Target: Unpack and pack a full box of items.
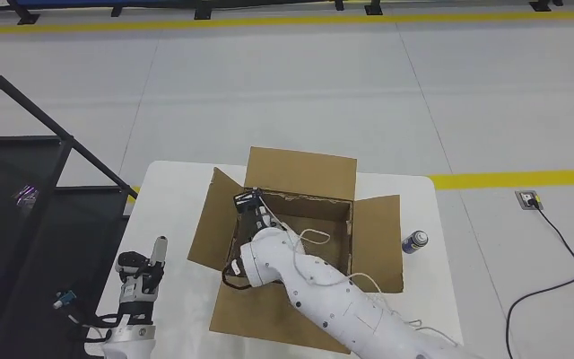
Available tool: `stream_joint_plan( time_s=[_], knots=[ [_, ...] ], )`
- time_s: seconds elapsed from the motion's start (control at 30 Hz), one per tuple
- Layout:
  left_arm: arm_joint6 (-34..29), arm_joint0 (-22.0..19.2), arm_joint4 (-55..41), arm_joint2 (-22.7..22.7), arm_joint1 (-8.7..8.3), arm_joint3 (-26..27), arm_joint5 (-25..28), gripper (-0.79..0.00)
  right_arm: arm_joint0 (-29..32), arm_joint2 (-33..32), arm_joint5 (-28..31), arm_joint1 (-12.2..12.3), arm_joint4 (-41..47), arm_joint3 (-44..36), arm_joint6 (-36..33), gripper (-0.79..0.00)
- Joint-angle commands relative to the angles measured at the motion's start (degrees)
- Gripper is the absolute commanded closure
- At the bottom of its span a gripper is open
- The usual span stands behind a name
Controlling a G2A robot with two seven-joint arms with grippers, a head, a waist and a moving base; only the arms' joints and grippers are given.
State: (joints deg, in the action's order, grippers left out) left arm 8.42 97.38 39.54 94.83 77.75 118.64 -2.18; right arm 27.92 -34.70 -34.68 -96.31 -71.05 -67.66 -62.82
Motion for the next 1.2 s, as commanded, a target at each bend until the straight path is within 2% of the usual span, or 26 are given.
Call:
stream_joint_plan(
  time_s=[0.0,0.07,0.13,0.7,0.83,0.97,1.17],
  knots=[
    [0.0,0.0,-0.1,0.0,0.03,0.0,0.0,-0.785,3.3,-2.3,-0.3,1.8,-5.7,-7.1,-3.1,0.0],
    [0.1,-0.1,-0.2,0.1,0.05,-0.1,0.1,-0.785,7.0,-4.3,1.8,3.3,-10.1,-14.2,-5.0,0.0],
    [0.1,0.1,-0.4,0.1,0.08,-0.2,0.2,-0.785,10.2,-5.3,7.0,4.5,-12.4,-20.0,-4.9,0.0],
    [0.2,0.5,-0.8,0.0,0.16,-0.3,0.5,-0.785,10.5,-5.4,7.1,4.5,-12.4,-20.0,-4.5,0.0],
    [0.2,0.5,-0.8,0.0,0.16,-0.3,0.5,-0.785,13.1,-9.6,7.3,5.1,-13.0,-23.8,-2.9,0.0],
    [-1.2,0.0,-1.4,0.0,0.11,-0.4,1.2,-0.785,21.2,-17.1,6.1,6.9,-17.5,-37.4,-3.3,0.0],
    [-2.1,-2.1,-2.1,0.5,0.12,-1.0,0.2,-0.785,41.2,-31.0,4.4,9.5,-26.0,-60.6,-2.8,0.0]
  ],
)
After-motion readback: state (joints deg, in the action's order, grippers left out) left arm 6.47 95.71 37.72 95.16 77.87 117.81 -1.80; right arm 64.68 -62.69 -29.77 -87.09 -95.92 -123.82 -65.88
